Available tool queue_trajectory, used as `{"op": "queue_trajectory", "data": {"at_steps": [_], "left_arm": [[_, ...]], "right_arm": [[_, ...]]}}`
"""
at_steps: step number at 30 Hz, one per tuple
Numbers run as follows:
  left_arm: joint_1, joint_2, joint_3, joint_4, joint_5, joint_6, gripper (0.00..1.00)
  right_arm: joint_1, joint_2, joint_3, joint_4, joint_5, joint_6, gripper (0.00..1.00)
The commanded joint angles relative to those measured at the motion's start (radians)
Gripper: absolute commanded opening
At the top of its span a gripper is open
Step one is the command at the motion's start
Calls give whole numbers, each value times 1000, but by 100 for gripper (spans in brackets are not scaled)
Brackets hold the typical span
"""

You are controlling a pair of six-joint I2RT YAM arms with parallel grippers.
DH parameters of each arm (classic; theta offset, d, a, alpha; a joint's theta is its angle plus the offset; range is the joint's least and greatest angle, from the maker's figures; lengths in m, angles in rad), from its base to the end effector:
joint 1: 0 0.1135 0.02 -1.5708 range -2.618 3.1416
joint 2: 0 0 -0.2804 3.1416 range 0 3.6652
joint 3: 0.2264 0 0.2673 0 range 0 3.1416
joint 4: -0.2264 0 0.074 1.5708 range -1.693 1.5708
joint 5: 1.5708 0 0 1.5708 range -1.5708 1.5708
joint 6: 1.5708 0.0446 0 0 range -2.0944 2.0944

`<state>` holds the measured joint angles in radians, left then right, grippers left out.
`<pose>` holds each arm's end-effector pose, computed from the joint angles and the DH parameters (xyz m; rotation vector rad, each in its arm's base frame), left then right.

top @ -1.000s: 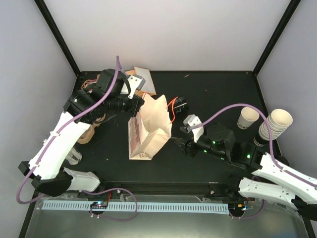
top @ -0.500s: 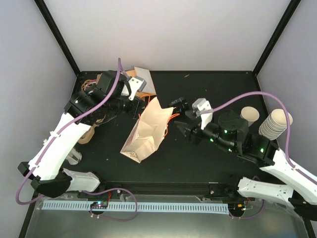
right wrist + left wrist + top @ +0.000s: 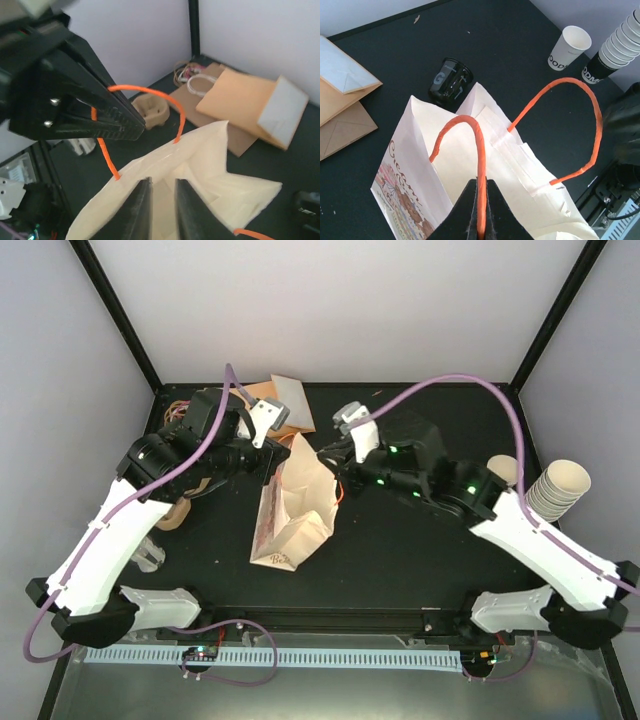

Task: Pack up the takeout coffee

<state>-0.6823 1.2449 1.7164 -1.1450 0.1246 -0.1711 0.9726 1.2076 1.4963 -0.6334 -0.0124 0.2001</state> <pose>0.1730 -0.1477 0.4772 0.6501 2.2139 -0.5905 0.1486 0.2190 0.4672 -0.7609 1.8480 0.7882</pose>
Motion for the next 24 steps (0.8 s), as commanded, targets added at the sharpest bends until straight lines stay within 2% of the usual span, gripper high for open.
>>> {"op": "queue_trajectory", "data": {"at_steps": [1,2,8,15,19,24], "left_arm": [[-6,-26,-26,54,15,13,2],[-6,-28,-34,61,14,10,2],[-7,-24,-51,78,21,-3,1],[-7,-25,-53,99,25,-20,2],[-7,-23,-58,115,41,-33,2],[-7,-27,-58,123,44,-39,2]], "right_arm": [[-5,83,61,-73,-71,30,5],[-5,101,76,-90,-91,41,1],[-5,138,103,-130,-143,145,1],[-4,330,294,-423,-57,419,1],[1,336,219,-351,-97,506,1],[2,302,84,-232,-62,570,1]]}}
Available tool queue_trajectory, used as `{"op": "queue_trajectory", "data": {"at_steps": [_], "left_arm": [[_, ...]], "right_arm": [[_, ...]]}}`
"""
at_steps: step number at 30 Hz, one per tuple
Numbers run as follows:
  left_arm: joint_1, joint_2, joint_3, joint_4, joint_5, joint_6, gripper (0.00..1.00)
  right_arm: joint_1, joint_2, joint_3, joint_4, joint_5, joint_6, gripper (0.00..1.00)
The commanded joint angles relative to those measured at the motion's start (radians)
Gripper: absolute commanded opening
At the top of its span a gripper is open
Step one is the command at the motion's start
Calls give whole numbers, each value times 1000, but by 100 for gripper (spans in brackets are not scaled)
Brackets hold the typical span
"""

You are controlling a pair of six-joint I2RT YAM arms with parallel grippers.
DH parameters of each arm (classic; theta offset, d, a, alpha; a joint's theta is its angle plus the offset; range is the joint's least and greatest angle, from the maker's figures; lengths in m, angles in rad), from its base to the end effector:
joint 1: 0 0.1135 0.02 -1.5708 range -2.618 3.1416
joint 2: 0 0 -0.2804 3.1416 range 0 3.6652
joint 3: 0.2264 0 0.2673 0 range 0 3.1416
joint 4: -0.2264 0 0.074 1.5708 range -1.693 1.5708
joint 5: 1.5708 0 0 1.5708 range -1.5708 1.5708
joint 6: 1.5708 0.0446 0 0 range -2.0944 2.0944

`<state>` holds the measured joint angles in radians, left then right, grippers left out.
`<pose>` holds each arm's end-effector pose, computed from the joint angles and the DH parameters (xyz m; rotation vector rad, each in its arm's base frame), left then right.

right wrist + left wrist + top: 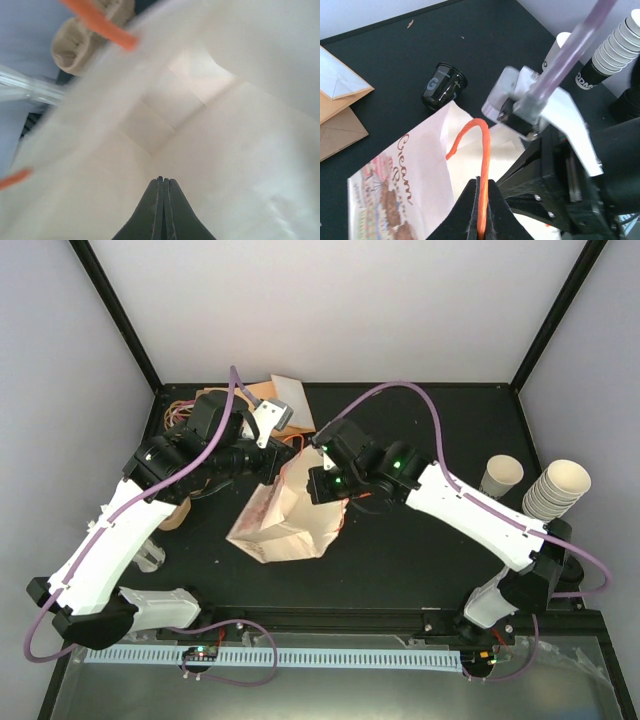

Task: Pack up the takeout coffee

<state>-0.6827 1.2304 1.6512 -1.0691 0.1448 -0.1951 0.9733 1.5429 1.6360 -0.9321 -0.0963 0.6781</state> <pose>0.1773 -0.1525 0.4676 0.6320 2.1993 -0.6331 0.1906 0.2877 0.3897 -0.4289 2.5591 0.8154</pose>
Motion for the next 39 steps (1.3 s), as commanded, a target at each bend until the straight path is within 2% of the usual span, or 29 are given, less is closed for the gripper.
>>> {"op": "queue_trajectory", "data": {"at_steps": [1,8,21,26,28,31,35,39], "left_arm": [[-7,-13,7,48,24,-15,2],[-7,-25,12,63,7,-15,2],[-6,-8,120,-9,-77,38,2],[-6,-12,134,-33,-118,46,2],[-6,-11,132,-36,-99,50,1],[-6,1,127,-30,-12,66,1],[-14,35,132,-29,100,72,2],[-48,78,144,-21,128,66,1]], "right_arm": [[1,-28,-68,68,26,91,1],[0,0,-157,-13,136,99,1],[-3,-46,-380,-47,336,77,1],[-2,-80,-434,-17,416,18,1],[-2,-105,-455,49,361,-81,1],[-3,-161,-493,175,192,-239,1],[1,-230,-529,308,17,-380,1],[4,-235,-534,386,-7,-441,1]]}}
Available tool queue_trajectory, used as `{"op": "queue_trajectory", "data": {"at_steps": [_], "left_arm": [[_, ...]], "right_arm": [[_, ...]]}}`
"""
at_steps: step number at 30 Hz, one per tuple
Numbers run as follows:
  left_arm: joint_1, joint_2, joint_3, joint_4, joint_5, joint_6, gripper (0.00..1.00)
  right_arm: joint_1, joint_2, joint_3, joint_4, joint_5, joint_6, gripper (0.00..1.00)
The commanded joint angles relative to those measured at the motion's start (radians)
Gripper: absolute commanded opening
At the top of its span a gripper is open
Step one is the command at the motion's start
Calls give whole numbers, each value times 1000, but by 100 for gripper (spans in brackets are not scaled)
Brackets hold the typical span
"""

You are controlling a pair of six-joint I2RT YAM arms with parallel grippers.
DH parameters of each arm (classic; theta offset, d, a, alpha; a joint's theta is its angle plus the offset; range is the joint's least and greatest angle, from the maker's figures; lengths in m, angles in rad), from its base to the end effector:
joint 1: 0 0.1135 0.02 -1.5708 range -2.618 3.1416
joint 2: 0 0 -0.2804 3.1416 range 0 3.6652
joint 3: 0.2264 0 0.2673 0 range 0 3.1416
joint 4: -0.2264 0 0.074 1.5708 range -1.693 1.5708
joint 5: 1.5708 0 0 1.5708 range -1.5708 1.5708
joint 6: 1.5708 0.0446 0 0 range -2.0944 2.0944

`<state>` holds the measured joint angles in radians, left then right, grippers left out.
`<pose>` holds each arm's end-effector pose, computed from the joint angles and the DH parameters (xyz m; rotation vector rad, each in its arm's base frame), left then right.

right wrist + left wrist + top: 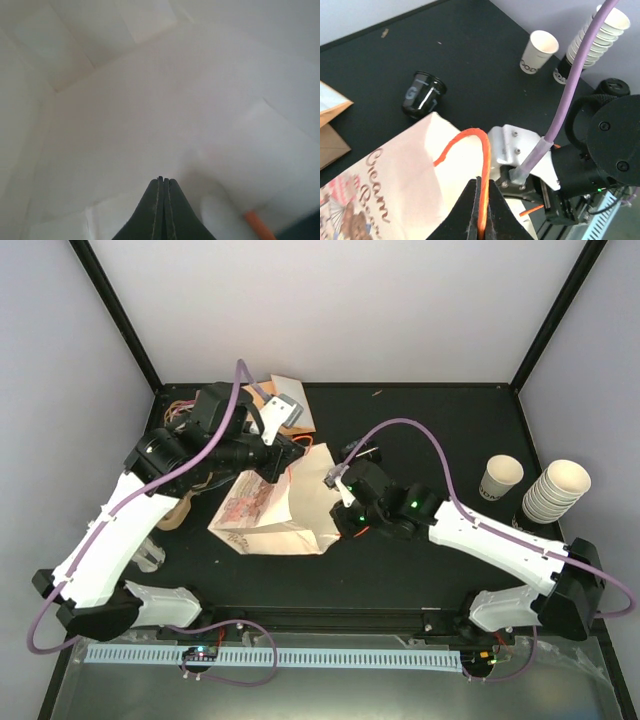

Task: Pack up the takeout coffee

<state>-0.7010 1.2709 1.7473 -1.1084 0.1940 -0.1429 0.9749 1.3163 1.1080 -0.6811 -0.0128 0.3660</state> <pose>0.1749 -0.1589 0.4846 0.7335 2.1529 -0.6735 0.1631 0.2415 0.2976 -0.7716 2.4362 0.5757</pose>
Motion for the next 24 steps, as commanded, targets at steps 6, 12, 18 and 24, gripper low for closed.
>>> {"op": "queue_trajectory", "data": {"at_steps": [6,12,18,24], "left_arm": [[-52,36,46,71,91,-16,1],[-59,26,4,111,82,-31,2],[-71,16,-70,179,94,-50,1],[-89,16,-76,217,155,-75,1]], "right_arm": [[3,53,27,184,-162,-113,1],[-28,163,115,80,-218,86,1],[-48,182,121,87,-265,274,1],[-54,146,84,204,-289,372,1]]}}
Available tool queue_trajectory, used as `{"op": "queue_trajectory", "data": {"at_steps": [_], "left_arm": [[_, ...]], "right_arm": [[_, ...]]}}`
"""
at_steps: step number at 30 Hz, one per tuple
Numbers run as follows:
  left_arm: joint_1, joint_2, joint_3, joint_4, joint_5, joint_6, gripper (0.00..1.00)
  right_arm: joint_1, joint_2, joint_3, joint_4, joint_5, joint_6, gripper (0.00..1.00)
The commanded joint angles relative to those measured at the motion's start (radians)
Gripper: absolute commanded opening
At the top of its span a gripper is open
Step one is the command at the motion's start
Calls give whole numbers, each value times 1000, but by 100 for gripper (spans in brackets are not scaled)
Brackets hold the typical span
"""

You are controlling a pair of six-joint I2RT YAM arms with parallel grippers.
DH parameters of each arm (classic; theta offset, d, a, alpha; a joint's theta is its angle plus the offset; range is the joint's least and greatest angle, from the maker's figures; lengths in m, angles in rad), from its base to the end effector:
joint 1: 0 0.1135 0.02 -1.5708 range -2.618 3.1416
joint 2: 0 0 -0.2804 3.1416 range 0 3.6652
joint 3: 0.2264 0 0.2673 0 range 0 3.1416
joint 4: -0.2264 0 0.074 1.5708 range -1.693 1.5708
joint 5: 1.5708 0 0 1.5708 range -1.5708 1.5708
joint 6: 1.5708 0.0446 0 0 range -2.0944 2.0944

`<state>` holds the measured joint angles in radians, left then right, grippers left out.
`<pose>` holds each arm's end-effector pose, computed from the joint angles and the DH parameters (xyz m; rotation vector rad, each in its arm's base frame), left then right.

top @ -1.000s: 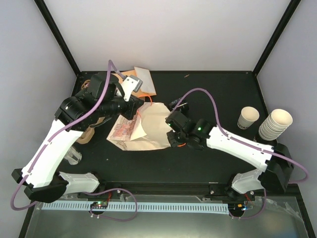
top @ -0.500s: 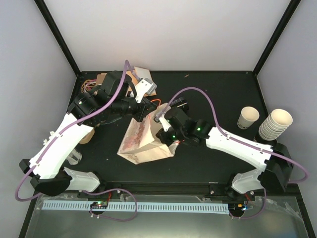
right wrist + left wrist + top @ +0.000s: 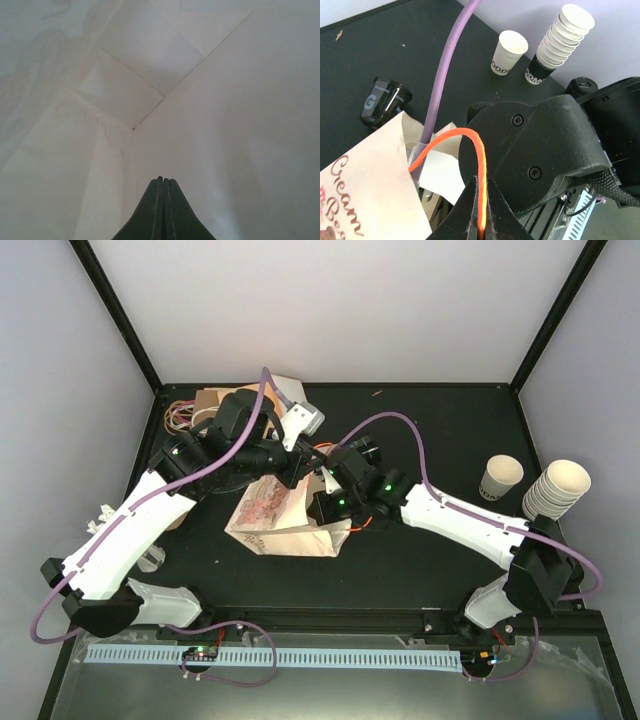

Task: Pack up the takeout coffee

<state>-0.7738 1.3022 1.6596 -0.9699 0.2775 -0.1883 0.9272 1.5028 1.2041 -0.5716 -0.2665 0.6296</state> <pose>0.1805 -0.1934 0.4640 0.8159 2.1340 -0.8299 0.1964 0.2814 0.2845 -0.5247 2.6190 0.9389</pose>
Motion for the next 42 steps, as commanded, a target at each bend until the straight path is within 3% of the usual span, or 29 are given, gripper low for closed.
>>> {"op": "queue_trajectory", "data": {"at_steps": [1,8,15,20,26,30,37,42], "left_arm": [[-20,-15,14,88,97,-37,2],[-29,-68,-24,196,293,-103,1],[-37,-71,-49,230,305,-116,1],[-46,-54,-40,216,291,-93,1],[-46,-45,-48,154,242,-44,2],[-50,-49,-56,188,238,-63,1],[-50,-43,2,130,138,-22,1],[-51,-32,-6,132,134,-24,1]], "right_arm": [[-9,-51,-20,119,-27,126,1],[-61,-58,-86,247,-132,253,1],[-71,-54,-62,201,-83,368,1],[-70,-62,-63,249,-154,420,1],[-73,-63,26,51,-51,379,1],[-74,-66,-6,96,-84,390,1],[-74,-74,-84,192,-270,307,1],[-73,-38,-76,-28,-95,150,1]]}}
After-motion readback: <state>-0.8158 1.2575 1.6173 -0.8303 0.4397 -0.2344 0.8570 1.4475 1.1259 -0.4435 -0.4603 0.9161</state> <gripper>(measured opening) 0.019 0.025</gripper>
